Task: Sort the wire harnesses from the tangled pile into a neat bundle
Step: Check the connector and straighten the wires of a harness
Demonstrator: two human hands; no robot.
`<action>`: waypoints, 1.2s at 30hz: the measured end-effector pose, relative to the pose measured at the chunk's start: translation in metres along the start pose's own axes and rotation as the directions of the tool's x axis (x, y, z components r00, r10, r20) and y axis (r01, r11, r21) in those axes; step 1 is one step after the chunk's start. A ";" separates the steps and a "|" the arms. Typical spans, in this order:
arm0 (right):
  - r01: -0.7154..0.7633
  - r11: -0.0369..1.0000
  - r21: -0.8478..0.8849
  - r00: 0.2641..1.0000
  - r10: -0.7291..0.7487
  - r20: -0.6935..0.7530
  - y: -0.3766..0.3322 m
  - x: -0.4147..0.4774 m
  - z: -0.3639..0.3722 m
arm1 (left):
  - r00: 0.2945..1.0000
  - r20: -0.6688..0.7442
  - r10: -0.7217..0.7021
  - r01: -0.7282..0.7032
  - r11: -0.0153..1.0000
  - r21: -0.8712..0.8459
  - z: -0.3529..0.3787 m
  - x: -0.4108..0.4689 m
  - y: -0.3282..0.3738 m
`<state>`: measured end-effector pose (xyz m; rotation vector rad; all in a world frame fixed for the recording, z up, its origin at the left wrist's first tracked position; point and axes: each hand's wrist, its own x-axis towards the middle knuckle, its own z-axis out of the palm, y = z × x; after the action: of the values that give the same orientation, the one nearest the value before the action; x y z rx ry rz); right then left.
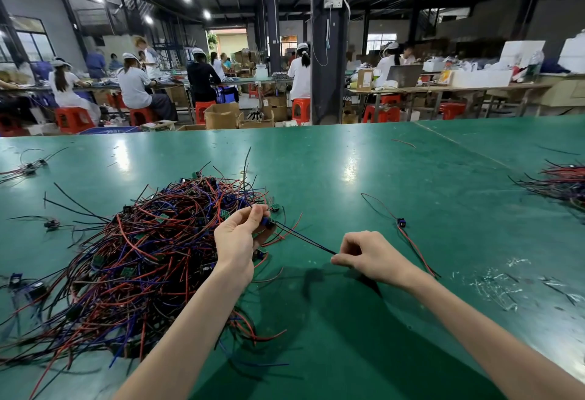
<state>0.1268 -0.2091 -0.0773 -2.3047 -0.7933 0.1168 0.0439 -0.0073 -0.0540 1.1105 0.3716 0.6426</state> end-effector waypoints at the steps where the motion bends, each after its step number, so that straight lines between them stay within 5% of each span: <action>1: -0.001 1.000 -0.004 1.000 0.001 0.003 0.000 0.000 0.000 | 1.000 0.001 -0.004 0.004 1.000 -0.009 0.000 0.000 0.000; 21: -0.014 0.997 0.080 1.000 0.014 0.002 -0.001 -0.004 -0.005 | 0.988 0.116 -0.101 0.107 0.993 -0.040 0.001 -0.006 0.009; 32: -0.085 0.995 0.060 0.985 0.093 -0.143 -0.004 0.001 0.004 | 0.907 0.342 -0.245 0.316 0.933 -0.171 0.012 -0.017 0.009; 36: -0.067 0.996 0.055 0.993 0.071 -0.090 -0.001 0.000 0.000 | 0.915 0.337 -0.222 0.302 0.931 -0.205 0.012 -0.014 0.011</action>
<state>0.1262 -0.2087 -0.0772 -2.2719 -0.6573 0.0614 0.0365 -0.0217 -0.0402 0.8769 0.1582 0.2583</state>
